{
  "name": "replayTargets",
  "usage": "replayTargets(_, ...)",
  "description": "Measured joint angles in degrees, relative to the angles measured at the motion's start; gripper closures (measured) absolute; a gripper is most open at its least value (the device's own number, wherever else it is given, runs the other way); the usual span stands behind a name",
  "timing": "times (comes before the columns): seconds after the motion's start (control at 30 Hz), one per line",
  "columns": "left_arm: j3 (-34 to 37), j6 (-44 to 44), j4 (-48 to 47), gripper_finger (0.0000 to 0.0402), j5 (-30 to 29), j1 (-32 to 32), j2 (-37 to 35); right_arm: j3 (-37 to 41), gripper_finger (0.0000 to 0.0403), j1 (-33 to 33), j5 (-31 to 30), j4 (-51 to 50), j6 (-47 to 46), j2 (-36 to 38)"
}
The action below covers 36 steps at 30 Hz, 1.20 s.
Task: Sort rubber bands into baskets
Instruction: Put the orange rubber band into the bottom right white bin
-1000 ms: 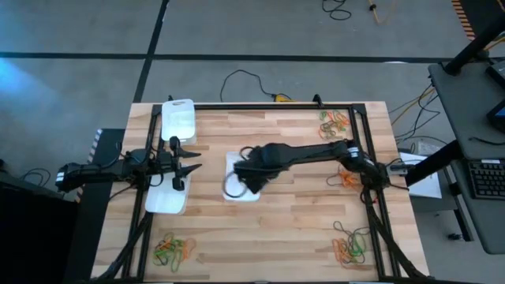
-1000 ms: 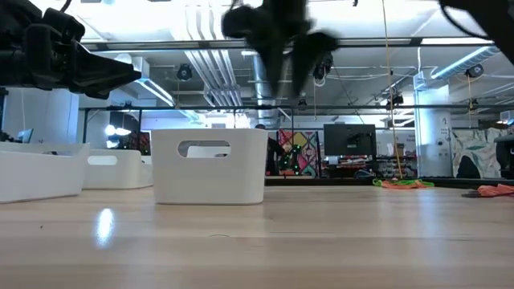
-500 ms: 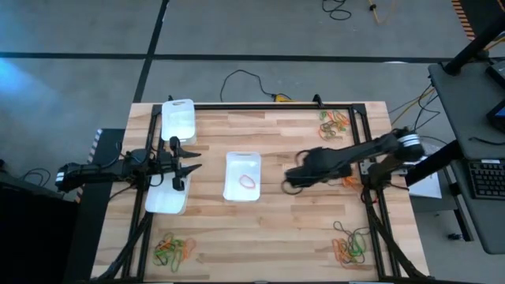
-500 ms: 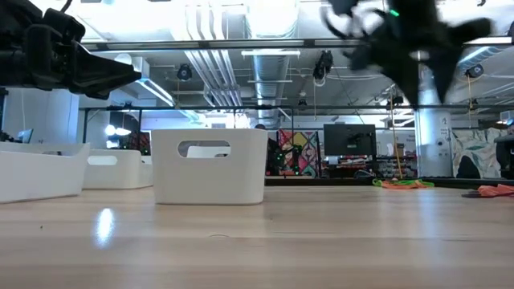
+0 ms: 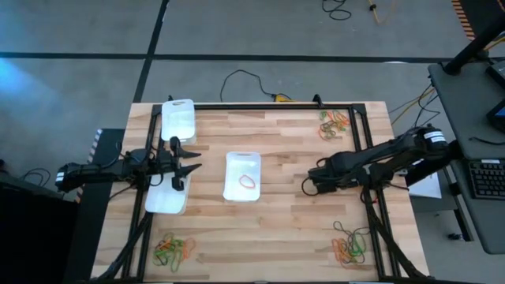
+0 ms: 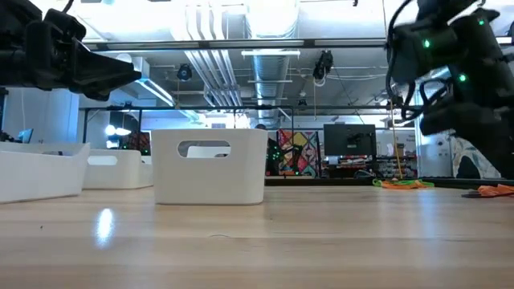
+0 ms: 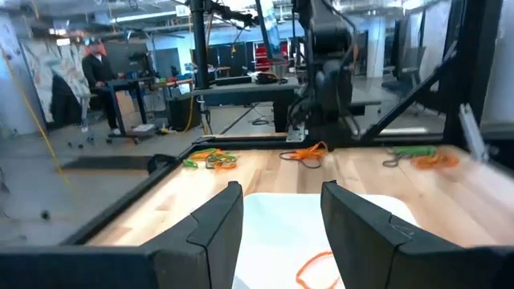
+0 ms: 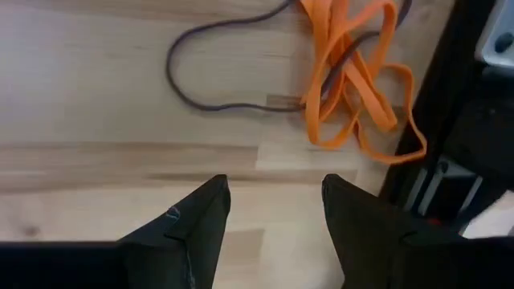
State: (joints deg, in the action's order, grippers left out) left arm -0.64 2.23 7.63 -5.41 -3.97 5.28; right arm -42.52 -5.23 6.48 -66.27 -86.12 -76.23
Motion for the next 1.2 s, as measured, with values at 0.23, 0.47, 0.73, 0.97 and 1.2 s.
replayTargets(0.23, 0.02, -12.06, 0.42, 0.0248, -0.02, 0.0, 0.0, 3.25, 0.021, 1.64, -0.51, 1.08, 8.29, -4.52)
replayTargets(0.47, 0.01, -17.47, 0.52, 0.0248, -0.07, 0.01, 0.04, 5.4, 0.0273, 3.42, -0.33, 3.79, 11.84, -7.21)
replayTargets(0.73, 0.0, -18.88, 1.47, 0.0248, -0.17, 0.01, 0.07, 5.74, 0.0386, 3.77, -3.19, 3.69, 13.46, -7.53)
replayTargets(0.97, 0.0, -18.89, 4.87, 0.0248, -0.22, 0.01, 0.07, 2.82, 0.039, 3.77, -4.06, 2.11, 14.25, -7.49)
replayTargets(1.2, 0.02, -25.74, 7.54, 0.0248, -0.15, 0.0, 0.07, -8.34, 0.039, 2.64, -3.2, -4.04, 15.58, -7.5)
